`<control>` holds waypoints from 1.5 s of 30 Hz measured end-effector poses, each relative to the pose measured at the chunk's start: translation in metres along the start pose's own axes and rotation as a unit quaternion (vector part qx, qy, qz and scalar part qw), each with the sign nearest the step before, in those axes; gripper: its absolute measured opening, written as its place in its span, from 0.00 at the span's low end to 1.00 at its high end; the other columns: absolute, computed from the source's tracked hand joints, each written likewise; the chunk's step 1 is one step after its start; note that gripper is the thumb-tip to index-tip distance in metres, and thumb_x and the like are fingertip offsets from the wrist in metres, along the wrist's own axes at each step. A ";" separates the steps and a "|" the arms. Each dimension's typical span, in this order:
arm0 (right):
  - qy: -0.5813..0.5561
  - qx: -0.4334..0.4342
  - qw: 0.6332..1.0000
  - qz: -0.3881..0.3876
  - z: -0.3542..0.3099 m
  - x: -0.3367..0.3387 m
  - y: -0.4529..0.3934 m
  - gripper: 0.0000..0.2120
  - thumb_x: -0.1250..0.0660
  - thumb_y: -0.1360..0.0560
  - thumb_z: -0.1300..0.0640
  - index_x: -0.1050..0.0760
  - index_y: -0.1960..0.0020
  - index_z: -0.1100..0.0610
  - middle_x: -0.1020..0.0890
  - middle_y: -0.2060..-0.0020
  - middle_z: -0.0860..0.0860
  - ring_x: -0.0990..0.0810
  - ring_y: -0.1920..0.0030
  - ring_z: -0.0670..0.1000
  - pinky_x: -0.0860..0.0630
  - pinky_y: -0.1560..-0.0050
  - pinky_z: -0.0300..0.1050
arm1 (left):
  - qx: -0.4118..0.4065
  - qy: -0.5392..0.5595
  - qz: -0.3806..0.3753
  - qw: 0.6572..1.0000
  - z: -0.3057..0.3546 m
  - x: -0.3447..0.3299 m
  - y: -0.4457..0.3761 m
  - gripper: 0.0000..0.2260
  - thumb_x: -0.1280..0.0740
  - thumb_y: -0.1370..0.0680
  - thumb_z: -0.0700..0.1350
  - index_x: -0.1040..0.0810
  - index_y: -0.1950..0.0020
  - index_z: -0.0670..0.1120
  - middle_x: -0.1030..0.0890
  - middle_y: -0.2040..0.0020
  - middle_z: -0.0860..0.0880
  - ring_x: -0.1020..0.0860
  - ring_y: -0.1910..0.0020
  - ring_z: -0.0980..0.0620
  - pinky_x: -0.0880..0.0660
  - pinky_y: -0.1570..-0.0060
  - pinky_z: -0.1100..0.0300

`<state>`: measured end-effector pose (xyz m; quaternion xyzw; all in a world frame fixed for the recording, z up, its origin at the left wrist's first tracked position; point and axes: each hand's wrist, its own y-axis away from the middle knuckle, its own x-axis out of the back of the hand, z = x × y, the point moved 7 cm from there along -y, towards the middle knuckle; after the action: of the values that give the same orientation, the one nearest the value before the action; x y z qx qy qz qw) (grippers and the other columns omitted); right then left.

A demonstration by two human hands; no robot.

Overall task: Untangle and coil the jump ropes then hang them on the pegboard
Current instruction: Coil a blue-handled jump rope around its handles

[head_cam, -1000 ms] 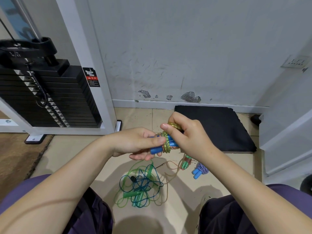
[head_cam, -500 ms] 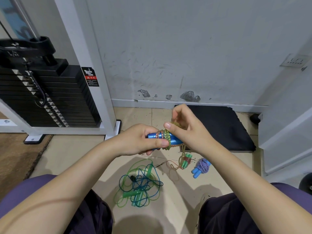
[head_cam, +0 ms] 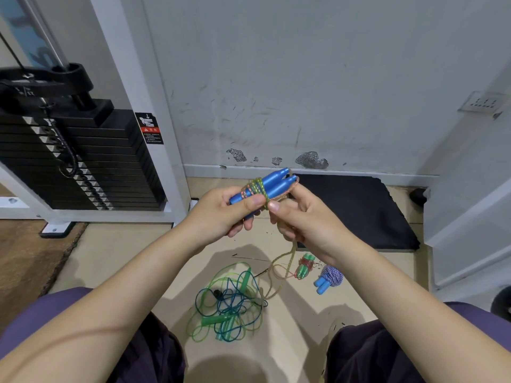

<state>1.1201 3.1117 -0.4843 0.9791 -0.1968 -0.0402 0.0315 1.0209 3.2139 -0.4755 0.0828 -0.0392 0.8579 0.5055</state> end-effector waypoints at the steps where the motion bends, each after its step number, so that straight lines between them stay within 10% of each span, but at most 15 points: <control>1: 0.003 -0.001 1.000 0.005 0.000 0.000 0.000 0.17 0.32 0.23 0.58 0.28 0.35 0.55 0.26 0.68 0.52 0.35 0.73 0.49 0.40 0.70 0.41 | 0.001 0.002 0.005 1.000 -0.001 0.000 0.000 0.12 0.34 0.21 0.49 0.25 0.59 0.42 0.24 0.69 0.43 0.34 0.79 0.54 0.38 0.77 0.69; 8: 0.179 0.005 0.983 0.033 0.003 -0.006 0.000 0.08 0.39 0.18 0.58 0.23 0.54 0.56 0.34 0.79 0.42 0.39 0.77 0.41 0.41 0.75 0.33 | 0.041 0.060 0.126 0.989 -0.010 0.024 -0.004 0.14 0.34 0.21 0.53 0.23 0.57 0.43 0.26 0.70 0.47 0.35 0.78 0.55 0.39 0.78 0.67; 15: 0.443 0.149 0.880 0.078 -0.030 0.003 0.010 0.12 0.34 0.21 0.52 0.25 0.60 0.57 0.26 0.71 0.49 0.30 0.68 0.48 0.33 0.65 0.43 | 0.016 -0.072 0.134 0.988 -0.011 0.027 -0.008 0.11 0.29 0.23 0.51 0.21 0.64 0.49 0.25 0.74 0.49 0.32 0.78 0.59 0.36 0.74 0.67; 24: 0.415 0.207 0.881 0.098 -0.035 0.012 0.010 0.11 0.36 0.21 0.52 0.25 0.60 0.56 0.27 0.66 0.44 0.28 0.61 0.47 0.31 0.60 0.43 | 0.079 -0.135 -0.181 0.971 -0.014 -0.027 0.008 0.09 0.29 0.23 0.49 0.23 0.63 0.50 0.22 0.68 0.46 0.31 0.72 0.54 0.34 0.71 0.64; 39: 0.331 0.206 0.911 0.137 -0.035 0.000 0.015 0.09 0.36 0.22 0.53 0.27 0.60 0.54 0.29 0.72 0.46 0.32 0.70 0.45 0.35 0.68 0.37 | 0.110 -0.072 -0.284 0.950 -0.010 -0.037 0.020 0.23 0.35 0.26 0.62 0.23 0.56 0.40 0.21 0.69 0.46 0.30 0.77 0.55 0.40 0.75 0.64; 45: 0.342 0.200 0.908 0.136 -0.033 -0.005 0.014 0.11 0.36 0.21 0.51 0.27 0.60 0.54 0.29 0.73 0.46 0.31 0.70 0.46 0.34 0.68 0.38 | 0.097 -0.163 -0.204 0.960 -0.011 -0.033 0.017 0.26 0.34 0.31 0.70 0.27 0.74 0.49 0.26 0.77 0.49 0.32 0.78 0.54 0.30 0.65 0.60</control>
<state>1.1134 3.1020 -0.4505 0.8822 -0.3093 0.3423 -0.0942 1.0205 3.1790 -0.4925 0.2764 -0.0197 0.7113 0.6460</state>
